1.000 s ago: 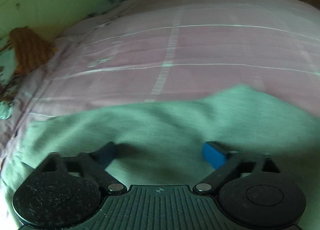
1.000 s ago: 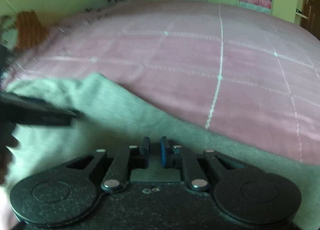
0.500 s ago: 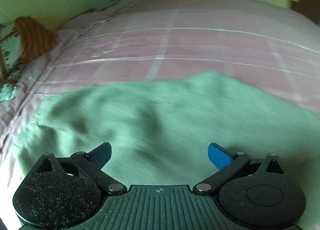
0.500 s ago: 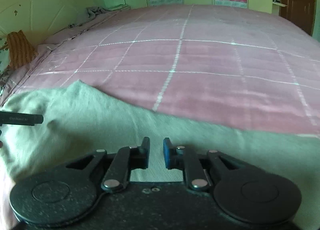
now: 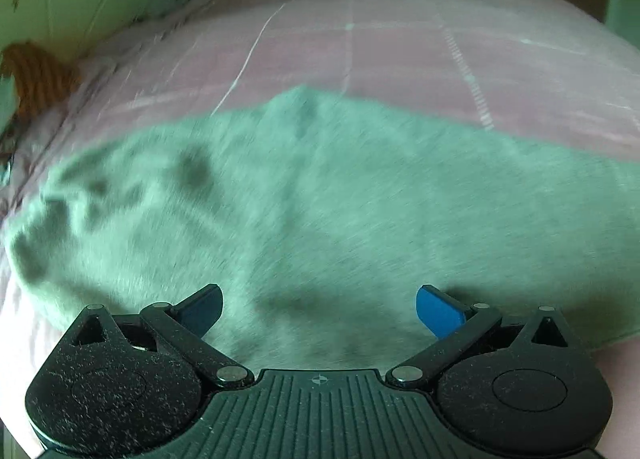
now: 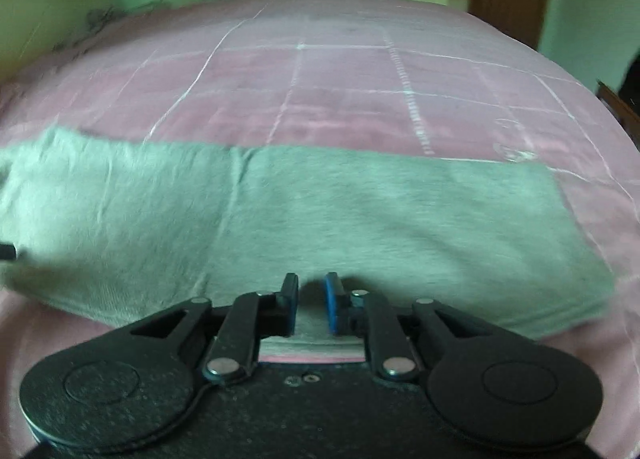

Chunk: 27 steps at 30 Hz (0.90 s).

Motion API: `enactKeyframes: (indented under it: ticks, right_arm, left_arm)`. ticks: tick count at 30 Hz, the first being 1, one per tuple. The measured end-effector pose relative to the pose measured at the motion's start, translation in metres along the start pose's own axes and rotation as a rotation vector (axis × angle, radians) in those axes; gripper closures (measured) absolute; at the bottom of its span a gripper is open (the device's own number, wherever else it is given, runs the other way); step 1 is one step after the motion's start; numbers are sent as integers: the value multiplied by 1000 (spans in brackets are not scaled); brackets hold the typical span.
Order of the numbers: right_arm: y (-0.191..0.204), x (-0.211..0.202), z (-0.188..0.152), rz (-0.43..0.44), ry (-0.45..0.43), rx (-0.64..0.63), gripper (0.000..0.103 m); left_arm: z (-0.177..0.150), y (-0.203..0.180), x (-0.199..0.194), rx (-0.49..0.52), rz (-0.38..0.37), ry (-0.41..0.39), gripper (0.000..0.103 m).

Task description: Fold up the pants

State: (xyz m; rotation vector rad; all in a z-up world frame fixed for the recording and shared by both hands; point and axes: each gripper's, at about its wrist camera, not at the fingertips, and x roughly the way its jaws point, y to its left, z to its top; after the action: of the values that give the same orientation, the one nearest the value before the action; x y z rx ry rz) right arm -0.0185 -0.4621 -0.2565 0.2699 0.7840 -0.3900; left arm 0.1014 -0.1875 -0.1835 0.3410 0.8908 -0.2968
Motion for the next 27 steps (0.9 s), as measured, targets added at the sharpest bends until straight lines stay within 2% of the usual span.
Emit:
enactKeyframes:
  ticks: [7, 16, 22, 27]
  right_arm:
    - [-40, -26, -12, -4, -23, 118, 86]
    - [-106, -47, -28, -56, -16, 280, 79]
    - [-131, -42, -34, -48, -7, 385, 73]
    - [-141, -32, -32, -14, -12, 480, 67]
  left_arm:
    - [6, -56, -26, 56, -71, -31, 0]
    - [4, -125, -23, 119, -136, -6, 0]
    - [-2, -137, -8, 108, -138, 32, 0]
    - [2, -136, -14, 130, -127, 12, 0]
